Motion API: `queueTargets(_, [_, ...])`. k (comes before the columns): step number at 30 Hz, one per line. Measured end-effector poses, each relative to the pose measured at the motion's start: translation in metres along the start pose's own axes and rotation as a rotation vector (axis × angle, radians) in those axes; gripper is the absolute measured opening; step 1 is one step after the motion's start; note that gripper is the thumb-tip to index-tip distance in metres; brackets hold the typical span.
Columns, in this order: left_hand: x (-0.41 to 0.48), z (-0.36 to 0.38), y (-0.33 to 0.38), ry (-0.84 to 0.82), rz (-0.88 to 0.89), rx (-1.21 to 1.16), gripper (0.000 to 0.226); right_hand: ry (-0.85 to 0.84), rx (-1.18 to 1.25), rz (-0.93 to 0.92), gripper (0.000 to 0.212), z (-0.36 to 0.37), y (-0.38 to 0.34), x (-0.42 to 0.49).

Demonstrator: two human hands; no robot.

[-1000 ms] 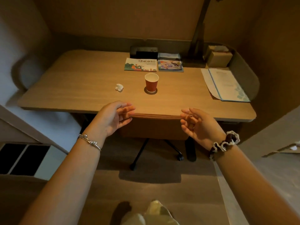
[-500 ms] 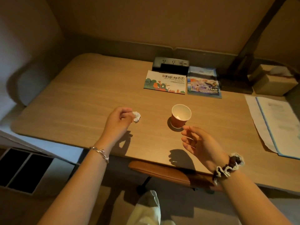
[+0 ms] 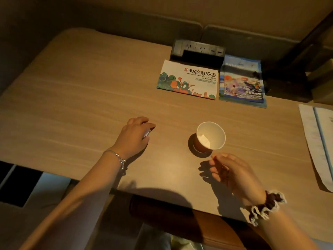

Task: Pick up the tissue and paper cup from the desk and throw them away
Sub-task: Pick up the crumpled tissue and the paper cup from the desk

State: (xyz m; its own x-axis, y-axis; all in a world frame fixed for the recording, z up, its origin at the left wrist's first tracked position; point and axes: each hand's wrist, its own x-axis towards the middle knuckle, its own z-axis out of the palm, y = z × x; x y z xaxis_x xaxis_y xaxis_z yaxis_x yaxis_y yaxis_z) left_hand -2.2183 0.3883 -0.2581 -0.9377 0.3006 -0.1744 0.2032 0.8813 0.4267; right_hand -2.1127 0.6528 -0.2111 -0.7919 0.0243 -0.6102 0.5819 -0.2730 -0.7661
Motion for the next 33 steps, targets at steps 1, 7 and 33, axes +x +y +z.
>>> queueTargets(1, [0.000,0.002,0.001,0.046,0.012,-0.039,0.040,0.003,-0.020,0.003,0.013,-0.002,0.001,0.001])
queueTargets(7, [-0.006,0.009,0.003,0.156,0.040,-0.173,0.032,0.206,-0.394,-0.110,0.022,-0.013,0.011,0.013])
queueTargets(33, [-0.037,-0.016,0.012,0.113,-0.396,-1.300,0.022,0.212,-0.582,-0.566,0.076,0.014,0.017,0.055])
